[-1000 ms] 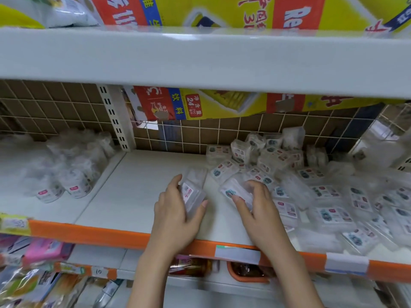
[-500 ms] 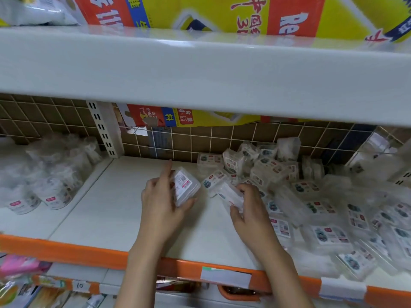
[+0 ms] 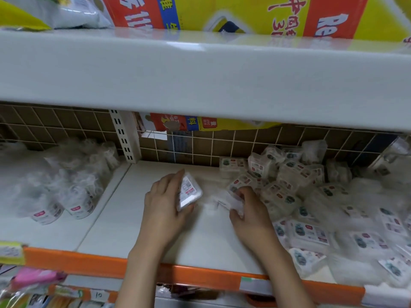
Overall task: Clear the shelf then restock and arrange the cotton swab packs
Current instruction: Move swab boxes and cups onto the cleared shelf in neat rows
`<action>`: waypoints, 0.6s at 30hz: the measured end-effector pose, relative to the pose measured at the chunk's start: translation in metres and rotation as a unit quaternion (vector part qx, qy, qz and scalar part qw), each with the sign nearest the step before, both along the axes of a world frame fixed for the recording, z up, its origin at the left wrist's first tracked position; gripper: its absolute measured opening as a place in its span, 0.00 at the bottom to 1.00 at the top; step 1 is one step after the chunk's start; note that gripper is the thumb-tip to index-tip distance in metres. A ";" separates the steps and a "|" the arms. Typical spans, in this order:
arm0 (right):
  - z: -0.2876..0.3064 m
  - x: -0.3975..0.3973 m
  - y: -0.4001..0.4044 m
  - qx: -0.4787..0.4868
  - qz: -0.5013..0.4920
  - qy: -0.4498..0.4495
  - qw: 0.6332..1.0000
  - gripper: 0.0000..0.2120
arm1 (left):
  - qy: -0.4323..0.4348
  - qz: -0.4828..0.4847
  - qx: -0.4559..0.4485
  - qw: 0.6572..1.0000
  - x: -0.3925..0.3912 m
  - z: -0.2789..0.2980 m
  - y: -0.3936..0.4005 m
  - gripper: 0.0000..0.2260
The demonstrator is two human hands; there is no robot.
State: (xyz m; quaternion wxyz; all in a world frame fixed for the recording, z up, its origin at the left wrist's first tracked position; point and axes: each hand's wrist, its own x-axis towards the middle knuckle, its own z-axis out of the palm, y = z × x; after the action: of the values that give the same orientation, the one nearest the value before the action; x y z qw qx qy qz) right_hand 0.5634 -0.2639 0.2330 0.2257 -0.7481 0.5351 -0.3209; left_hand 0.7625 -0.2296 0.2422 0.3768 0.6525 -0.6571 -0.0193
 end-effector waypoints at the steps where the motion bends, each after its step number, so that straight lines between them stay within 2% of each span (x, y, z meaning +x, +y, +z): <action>1: 0.000 0.010 0.003 -0.008 0.000 0.004 1.000 0.14 | -0.022 0.004 -0.011 1.000 0.010 0.001 0.001 0.30; 4: -0.001 0.044 0.013 -0.029 -0.009 0.013 0.999 0.13 | -0.051 0.011 -0.036 0.998 0.046 0.007 0.006 0.29; 9: -0.001 0.111 0.035 0.023 -0.008 -0.038 0.999 0.17 | -0.018 -0.017 -0.026 0.999 0.112 0.009 0.019 0.30; 12: -0.003 0.139 0.046 0.046 -0.006 -0.041 0.998 0.24 | 0.050 -0.049 -0.009 0.998 0.137 0.011 0.027 0.32; 18: -0.003 0.169 0.059 0.058 -0.003 -0.050 0.997 0.33 | 0.034 -0.057 -0.017 0.998 0.168 0.010 0.041 0.29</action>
State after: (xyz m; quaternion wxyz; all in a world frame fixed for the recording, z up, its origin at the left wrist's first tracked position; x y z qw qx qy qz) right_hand 0.7320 -0.2052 0.2303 0.2941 -0.7151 0.5431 -0.3273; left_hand 0.9305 -0.1887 0.2522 0.4085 0.6068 -0.6799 -0.0521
